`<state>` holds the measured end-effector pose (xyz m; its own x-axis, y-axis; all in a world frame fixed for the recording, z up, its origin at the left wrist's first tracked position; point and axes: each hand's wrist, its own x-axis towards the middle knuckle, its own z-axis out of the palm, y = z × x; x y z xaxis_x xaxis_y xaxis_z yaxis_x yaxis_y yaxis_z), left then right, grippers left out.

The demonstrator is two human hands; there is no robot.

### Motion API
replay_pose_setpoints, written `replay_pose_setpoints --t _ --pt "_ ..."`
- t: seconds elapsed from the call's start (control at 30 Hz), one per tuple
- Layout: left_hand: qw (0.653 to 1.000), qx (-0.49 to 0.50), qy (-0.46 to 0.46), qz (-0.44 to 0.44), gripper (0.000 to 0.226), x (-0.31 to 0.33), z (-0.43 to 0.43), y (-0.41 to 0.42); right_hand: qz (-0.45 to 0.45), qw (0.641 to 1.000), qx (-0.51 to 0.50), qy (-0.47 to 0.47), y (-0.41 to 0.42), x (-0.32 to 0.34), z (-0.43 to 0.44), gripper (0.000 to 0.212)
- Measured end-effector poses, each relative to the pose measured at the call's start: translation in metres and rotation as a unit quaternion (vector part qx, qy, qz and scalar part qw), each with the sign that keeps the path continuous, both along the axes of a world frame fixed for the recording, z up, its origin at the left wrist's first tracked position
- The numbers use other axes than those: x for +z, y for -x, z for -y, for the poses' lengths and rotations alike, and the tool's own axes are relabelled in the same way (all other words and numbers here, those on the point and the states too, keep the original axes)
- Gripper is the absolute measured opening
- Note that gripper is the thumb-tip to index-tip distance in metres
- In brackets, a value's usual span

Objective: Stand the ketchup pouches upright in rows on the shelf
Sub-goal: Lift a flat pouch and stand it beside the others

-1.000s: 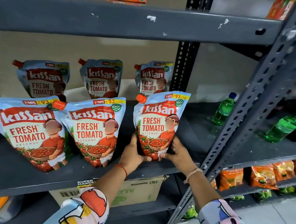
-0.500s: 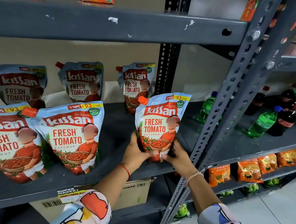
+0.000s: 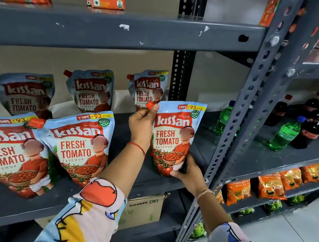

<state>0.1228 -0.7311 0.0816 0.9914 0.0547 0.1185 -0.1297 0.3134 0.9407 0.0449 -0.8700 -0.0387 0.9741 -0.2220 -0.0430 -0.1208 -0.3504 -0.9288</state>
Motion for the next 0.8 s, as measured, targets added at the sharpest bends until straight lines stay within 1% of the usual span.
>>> replay_pose_setpoints --t 0.13,0.23,0.3,0.33,0.4,0.43,0.5,0.53,0.6,0.63,0.67,0.7,0.73,0.8 --pt "1.000 -0.008 0.021 -0.023 0.019 0.001 0.000 0.000 0.003 1.000 0.004 0.012 0.000 0.002 0.000 0.076" --pt "0.999 -0.027 -0.003 -0.021 0.016 0.003 -0.005 0.004 0.010 1.000 0.007 0.011 -0.001 0.001 0.000 0.075" --pt "0.999 -0.035 -0.035 -0.013 0.011 0.002 -0.010 0.013 0.020 1.000 0.017 0.000 0.002 0.001 0.000 0.081" --pt "0.998 -0.032 -0.059 -0.002 0.012 -0.003 -0.015 0.022 0.032 0.999 0.019 -0.009 0.005 0.002 0.000 0.084" --pt "0.992 -0.001 -0.125 0.021 0.026 -0.023 -0.036 0.050 0.087 0.996 -0.010 -0.009 0.017 0.000 -0.006 0.085" --pt "0.986 0.017 -0.160 0.041 0.028 -0.038 -0.050 0.068 0.129 0.990 -0.049 0.016 0.026 -0.003 -0.010 0.080" --pt "0.968 0.073 -0.227 0.078 0.026 -0.074 -0.089 0.101 0.192 0.969 -0.123 0.091 0.042 -0.012 -0.031 0.068" --pt "0.959 0.115 -0.247 0.072 0.033 -0.092 -0.110 0.112 0.209 0.964 -0.124 0.111 0.049 -0.015 -0.047 0.065" --pt "0.944 0.195 -0.267 0.020 0.053 -0.120 -0.144 0.121 0.210 0.969 -0.060 0.116 0.052 -0.017 -0.080 0.062" --pt "0.936 0.226 -0.271 -0.004 0.058 -0.127 -0.160 0.120 0.195 0.976 -0.015 0.094 0.048 -0.014 -0.099 0.060" --pt "0.932 0.239 -0.271 -0.032 0.059 -0.128 -0.171 0.118 0.176 0.982 0.029 0.067 0.041 -0.012 -0.114 0.060" --pt "0.933 0.232 -0.267 -0.062 0.057 -0.128 -0.181 0.113 0.152 0.985 0.073 0.038 0.030 -0.011 -0.128 0.066" --pt "0.936 0.208 -0.271 -0.089 0.059 -0.129 -0.188 0.107 0.125 0.986 0.109 0.006 0.018 -0.009 -0.139 0.076" --pt "0.938 0.143 -0.301 -0.099 0.071 -0.126 -0.198 0.095 0.070 0.983 0.163 -0.044 -0.006 -0.007 -0.156 0.095"
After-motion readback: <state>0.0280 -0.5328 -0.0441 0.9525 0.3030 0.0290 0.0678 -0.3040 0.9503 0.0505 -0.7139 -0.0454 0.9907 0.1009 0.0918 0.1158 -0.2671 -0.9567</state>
